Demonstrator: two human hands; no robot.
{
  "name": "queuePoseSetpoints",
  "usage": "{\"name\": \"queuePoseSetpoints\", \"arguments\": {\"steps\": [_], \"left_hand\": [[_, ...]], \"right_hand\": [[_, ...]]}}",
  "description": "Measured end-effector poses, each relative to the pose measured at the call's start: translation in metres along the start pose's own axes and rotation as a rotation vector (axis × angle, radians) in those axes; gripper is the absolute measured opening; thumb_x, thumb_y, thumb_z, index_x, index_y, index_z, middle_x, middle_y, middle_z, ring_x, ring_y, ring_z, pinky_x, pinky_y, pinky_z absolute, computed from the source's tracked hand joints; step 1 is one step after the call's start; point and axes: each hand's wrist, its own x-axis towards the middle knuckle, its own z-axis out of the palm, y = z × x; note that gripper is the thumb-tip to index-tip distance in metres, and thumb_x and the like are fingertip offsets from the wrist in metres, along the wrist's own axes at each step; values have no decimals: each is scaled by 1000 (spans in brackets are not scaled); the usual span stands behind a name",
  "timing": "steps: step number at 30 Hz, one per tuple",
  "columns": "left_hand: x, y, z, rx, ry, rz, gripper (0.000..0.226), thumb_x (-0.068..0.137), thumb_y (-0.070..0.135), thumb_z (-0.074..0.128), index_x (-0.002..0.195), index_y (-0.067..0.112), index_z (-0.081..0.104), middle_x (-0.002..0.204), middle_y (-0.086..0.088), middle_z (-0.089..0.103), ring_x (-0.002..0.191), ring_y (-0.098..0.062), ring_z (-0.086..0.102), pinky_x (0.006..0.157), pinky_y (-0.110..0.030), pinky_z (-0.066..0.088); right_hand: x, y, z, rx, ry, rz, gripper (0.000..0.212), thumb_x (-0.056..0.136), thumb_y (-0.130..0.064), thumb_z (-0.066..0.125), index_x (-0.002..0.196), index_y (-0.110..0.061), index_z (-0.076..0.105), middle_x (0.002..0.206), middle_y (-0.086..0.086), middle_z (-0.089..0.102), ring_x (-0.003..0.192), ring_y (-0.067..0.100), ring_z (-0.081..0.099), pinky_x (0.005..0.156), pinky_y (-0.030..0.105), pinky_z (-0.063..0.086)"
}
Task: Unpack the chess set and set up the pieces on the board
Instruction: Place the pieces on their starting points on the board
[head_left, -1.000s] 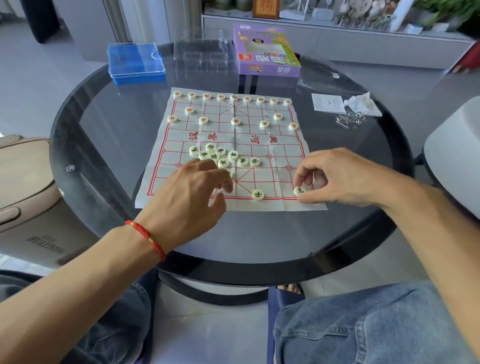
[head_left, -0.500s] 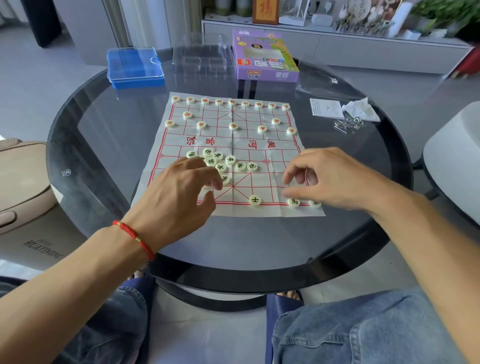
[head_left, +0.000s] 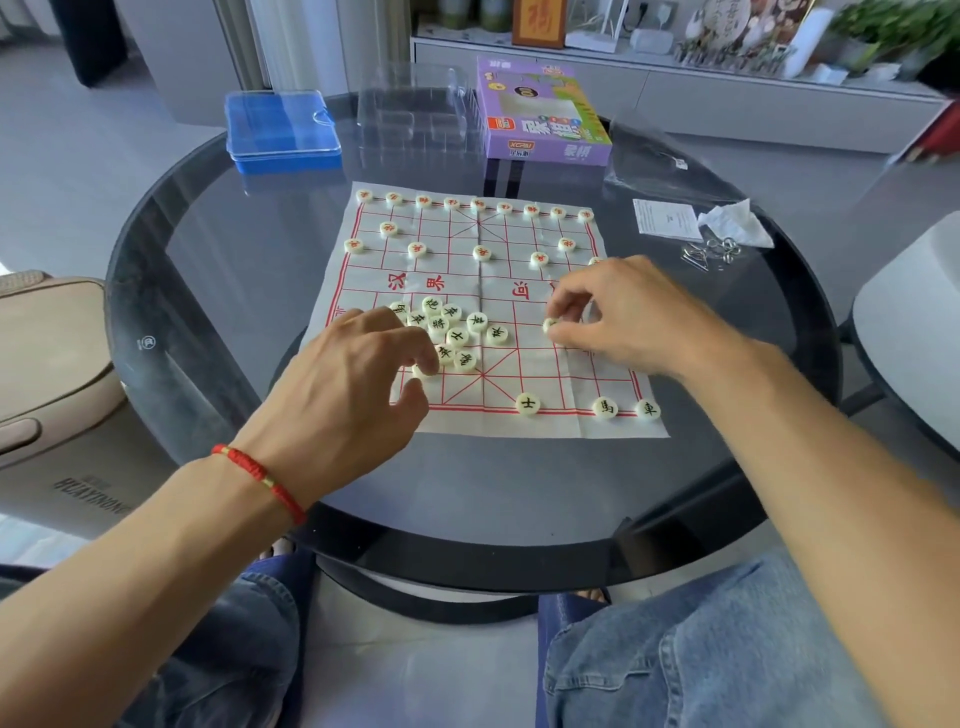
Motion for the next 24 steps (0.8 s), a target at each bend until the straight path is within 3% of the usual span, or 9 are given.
{"name": "queuePoseSetpoints", "arguments": {"steps": [4,9,14,24], "left_hand": [[0,4,-2,-30,28,15,17,85,13,64,95,25,72,97,6,65,85,-16,58,74,-33,52],[0,3,-3,-21,57,4,17,85,13,65,95,25,72,97,7,66,87,-17,58,75,-34,52],[1,0,-2,5,55,-15,16,86,14,64,97,23,73,99,3,67,90,-18,57,77,-34,49],[2,-1,-2,10,43,-26,16,88,17,64,100,22,73,105,1,69,93,-20,60,79,-39,54]], "right_hand": [[-16,25,-12,65,-13,103,10,84,-39,81,86,-32,74,86,-17,72,85,-1,61,71,24,45],[-21,32,-7,51,-42,121,10,84,-39,82,88,-33,74,88,-14,72,87,0,65,69,21,45],[-20,34,-3,7,-79,117,13,82,-44,81,86,-35,72,96,-13,67,89,5,64,79,35,55],[-18,32,-2,-10,-75,88,13,85,-42,79,91,-34,71,100,-13,64,89,3,60,75,30,48]]}}
